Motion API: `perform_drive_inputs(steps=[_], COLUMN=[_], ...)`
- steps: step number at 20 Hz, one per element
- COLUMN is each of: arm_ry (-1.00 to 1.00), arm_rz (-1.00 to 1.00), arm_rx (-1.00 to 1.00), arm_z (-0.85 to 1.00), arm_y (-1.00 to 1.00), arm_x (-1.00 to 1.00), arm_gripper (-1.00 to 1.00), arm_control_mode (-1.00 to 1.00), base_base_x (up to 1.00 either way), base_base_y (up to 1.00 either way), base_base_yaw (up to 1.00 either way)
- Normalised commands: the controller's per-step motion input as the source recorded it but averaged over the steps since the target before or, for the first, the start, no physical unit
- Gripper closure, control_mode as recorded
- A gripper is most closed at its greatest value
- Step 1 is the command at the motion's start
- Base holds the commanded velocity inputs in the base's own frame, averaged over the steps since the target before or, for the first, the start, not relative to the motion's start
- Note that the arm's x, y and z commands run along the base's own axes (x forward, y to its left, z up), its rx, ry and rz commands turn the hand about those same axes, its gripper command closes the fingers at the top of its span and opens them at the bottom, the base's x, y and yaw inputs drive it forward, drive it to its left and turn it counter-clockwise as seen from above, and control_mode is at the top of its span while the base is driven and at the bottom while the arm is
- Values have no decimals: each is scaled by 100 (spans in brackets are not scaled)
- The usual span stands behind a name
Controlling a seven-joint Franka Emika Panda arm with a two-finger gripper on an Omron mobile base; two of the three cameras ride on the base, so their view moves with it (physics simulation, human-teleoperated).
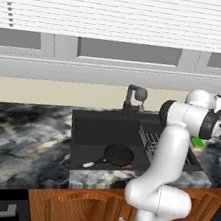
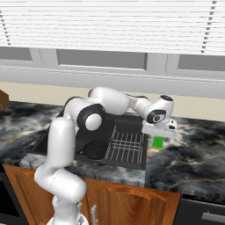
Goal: Pick the pan and sponge and place them into the sink. Then turn on the water.
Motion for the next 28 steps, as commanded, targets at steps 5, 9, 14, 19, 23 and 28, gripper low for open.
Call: perform_drive_inputs(steps=[5,9,14,19,23,28], arm_ry=[0,0,0,0,0,0], arm_rz=[-1,-1,-1,-1,-1,-1], arm_rx=[0,0,0,0,-1,-2], arm_z=[-15,-16,-16,-16,-17,-17], arm_y=[-2,-3,0,0,-4,-5], arm_x=[10,10,10,11,12,12], arm_gripper=[-100,-100,-100,-100,-100,-100], arm_control_mode=[-100,-100,-100,-100,-100,-100], base_base_x=[0,0,0,0,0,0], base_base_y=[0,0,0,0,0,0], base_base_yaw=[0,0,0,0,0,0])
